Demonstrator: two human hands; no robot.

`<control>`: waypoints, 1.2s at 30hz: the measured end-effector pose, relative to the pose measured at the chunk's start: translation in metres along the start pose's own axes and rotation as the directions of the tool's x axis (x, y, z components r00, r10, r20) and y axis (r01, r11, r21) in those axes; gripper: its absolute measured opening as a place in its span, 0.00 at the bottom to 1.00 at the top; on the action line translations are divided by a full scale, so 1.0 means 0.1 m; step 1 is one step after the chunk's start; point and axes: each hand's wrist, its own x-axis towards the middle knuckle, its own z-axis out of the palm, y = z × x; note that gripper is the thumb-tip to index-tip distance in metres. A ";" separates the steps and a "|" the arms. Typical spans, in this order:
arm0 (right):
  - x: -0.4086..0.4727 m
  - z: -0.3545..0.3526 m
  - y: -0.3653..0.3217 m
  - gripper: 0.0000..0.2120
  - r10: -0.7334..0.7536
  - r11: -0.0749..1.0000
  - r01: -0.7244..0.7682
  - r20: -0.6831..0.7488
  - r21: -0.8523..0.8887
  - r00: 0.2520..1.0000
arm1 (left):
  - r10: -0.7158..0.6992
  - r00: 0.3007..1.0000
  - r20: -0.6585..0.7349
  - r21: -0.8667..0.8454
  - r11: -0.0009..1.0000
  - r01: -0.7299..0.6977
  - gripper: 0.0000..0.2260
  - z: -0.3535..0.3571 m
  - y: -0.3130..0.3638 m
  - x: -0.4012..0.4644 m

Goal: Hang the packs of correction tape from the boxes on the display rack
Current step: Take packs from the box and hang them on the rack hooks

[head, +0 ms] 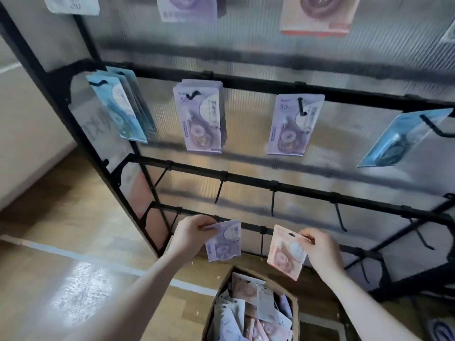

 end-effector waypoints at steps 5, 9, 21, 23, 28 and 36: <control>-0.04 -0.38 -0.41 0.04 -0.112 0.994 0.112 -0.032 0.013 0.993 | 0.062 0.997 -0.037 -0.046 0.997 -0.063 0.13 -0.37 0.42 0.06; -0.08 -0.64 -0.67 0.04 -0.169 0.985 0.170 -0.064 0.013 0.984 | 0.115 0.991 -0.067 -0.074 0.990 -0.120 0.17 -0.61 0.66 0.07; -0.02 -1.33 -1.39 0.04 -0.341 0.933 0.354 -0.153 0.068 0.928 | 0.177 0.970 -0.165 -0.118 0.973 -0.197 0.10 -1.28 1.32 0.20; -0.01 -1.41 -1.48 0.04 -0.368 0.924 0.380 -0.164 0.046 0.915 | 0.191 0.966 -0.176 -0.131 0.968 -0.215 0.07 -1.34 1.42 0.23; 0.03 -1.52 -1.56 0.03 -0.401 0.911 0.411 -0.166 0.024 0.901 | 0.192 0.959 -0.207 -0.186 0.955 -0.232 0.12 -1.40 1.58 0.23; 0.17 -1.78 -1.70 0.05 -0.459 0.881 0.473 -0.201 0.025 0.865 | 0.189 0.958 -0.217 -0.173 0.958 -0.228 0.06 -1.44 1.79 0.31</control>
